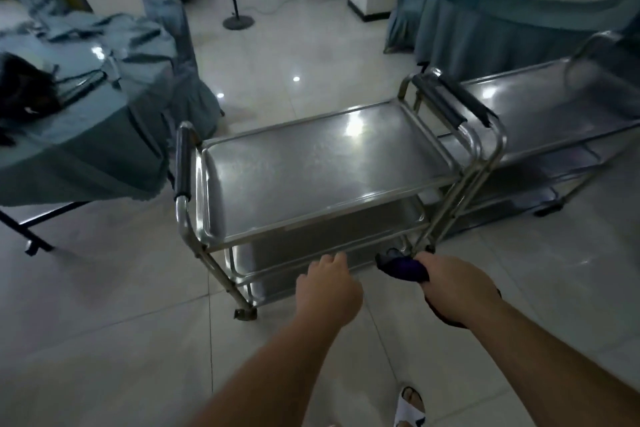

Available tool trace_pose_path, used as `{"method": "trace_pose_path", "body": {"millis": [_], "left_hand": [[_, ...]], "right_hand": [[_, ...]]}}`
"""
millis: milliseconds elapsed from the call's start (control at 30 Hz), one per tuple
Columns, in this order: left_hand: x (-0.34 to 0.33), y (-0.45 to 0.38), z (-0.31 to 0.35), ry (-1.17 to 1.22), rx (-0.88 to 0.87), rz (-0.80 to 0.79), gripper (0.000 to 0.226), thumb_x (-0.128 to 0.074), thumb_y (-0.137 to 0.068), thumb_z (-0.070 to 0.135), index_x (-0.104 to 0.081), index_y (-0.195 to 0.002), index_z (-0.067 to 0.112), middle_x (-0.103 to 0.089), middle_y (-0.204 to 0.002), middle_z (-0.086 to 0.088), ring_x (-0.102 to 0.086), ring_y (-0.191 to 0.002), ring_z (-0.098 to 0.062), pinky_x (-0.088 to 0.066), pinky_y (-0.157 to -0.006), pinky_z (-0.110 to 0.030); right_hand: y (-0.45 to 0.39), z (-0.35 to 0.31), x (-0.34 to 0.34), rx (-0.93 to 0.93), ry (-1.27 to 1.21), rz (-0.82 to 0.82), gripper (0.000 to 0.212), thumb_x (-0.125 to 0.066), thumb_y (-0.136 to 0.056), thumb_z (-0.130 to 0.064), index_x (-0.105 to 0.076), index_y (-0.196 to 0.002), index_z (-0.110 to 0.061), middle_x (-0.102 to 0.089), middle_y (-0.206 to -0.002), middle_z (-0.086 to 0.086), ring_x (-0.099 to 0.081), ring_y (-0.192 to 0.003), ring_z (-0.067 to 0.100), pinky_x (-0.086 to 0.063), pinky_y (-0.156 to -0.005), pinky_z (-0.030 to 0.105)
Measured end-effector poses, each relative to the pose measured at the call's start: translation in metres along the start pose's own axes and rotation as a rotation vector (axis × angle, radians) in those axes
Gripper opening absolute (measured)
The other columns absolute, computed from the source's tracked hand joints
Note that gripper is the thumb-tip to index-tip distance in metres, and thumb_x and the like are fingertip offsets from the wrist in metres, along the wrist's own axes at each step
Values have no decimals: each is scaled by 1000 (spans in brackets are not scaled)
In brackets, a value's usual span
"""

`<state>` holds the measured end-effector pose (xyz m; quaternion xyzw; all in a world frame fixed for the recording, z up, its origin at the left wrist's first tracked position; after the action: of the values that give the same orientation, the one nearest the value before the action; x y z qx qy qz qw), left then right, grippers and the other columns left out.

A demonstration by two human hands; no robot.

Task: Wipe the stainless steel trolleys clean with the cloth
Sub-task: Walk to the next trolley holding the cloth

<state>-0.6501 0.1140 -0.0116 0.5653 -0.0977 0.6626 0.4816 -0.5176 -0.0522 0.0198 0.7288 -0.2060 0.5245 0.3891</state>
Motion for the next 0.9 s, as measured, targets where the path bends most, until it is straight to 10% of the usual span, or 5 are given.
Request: {"method": "trace_pose_path", "body": {"millis": [567,900], "left_hand": [[42,-67,284,-141,-250,142,44,-47,-100,34,-49,-142,22,-56,-139,-6,-54,-130,-33,-45,-105,-49],[22,-120,418,-118,-209,129,49,-48,-100,36,-45,-148,25,-55,-140,-4,-53,-129,-30,-47,-106,-52]], "right_hand": [[-32,226,155,-69,-116,291,8,-46,-105,-31,-54,-103,-30,-61,-87,-4,-61,-74,18,-52,-66,35],[-76,369,171,-14,-81,187,14,-50,-103,-22,-54,-116,-28,-62,-93,-3,-61,-78,17,-44,-63,32]]}}
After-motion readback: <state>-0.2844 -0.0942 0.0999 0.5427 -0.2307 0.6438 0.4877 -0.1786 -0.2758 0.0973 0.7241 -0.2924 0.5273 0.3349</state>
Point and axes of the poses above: each hand's wrist, its own y-axis away from the middle knuckle, its own x-axis out of the back of the hand, z = x × y, the point moved 7 cm from there along -y, towards the middle knuckle
